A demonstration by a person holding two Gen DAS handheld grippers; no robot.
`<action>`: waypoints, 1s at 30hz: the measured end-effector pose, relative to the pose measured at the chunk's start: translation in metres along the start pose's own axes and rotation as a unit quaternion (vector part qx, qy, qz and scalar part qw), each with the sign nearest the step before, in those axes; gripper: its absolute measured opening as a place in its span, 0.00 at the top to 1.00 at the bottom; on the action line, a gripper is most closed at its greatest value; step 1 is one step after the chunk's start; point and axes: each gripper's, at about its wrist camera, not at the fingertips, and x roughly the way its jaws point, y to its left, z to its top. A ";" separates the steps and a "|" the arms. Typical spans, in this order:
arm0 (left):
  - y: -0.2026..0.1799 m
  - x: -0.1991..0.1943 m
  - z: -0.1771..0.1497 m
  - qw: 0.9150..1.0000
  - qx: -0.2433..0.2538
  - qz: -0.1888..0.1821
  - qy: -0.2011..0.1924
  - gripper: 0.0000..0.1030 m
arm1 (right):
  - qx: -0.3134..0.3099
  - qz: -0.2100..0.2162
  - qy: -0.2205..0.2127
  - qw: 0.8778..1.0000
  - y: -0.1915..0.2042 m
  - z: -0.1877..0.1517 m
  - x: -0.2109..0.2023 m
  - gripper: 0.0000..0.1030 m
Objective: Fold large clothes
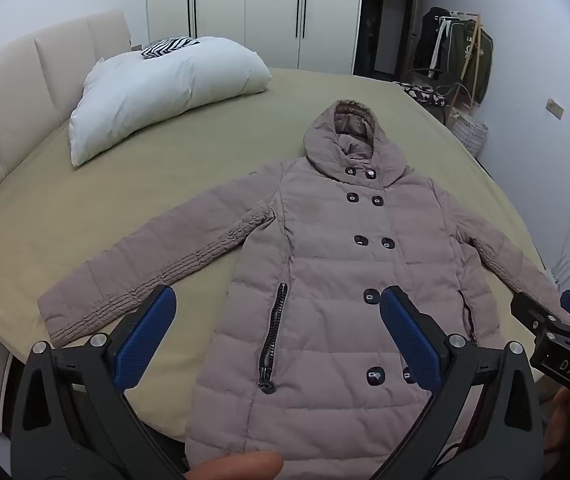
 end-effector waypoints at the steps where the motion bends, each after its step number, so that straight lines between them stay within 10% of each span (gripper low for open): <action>1: 0.000 0.000 0.000 1.000 0.000 -0.001 0.001 0.00 | 0.000 -0.001 -0.001 1.000 0.000 0.000 0.000 0.00; 30: 0.007 0.009 -0.012 1.000 -0.002 0.003 0.009 0.00 | -0.002 -0.003 -0.002 1.000 0.002 -0.002 0.001 0.00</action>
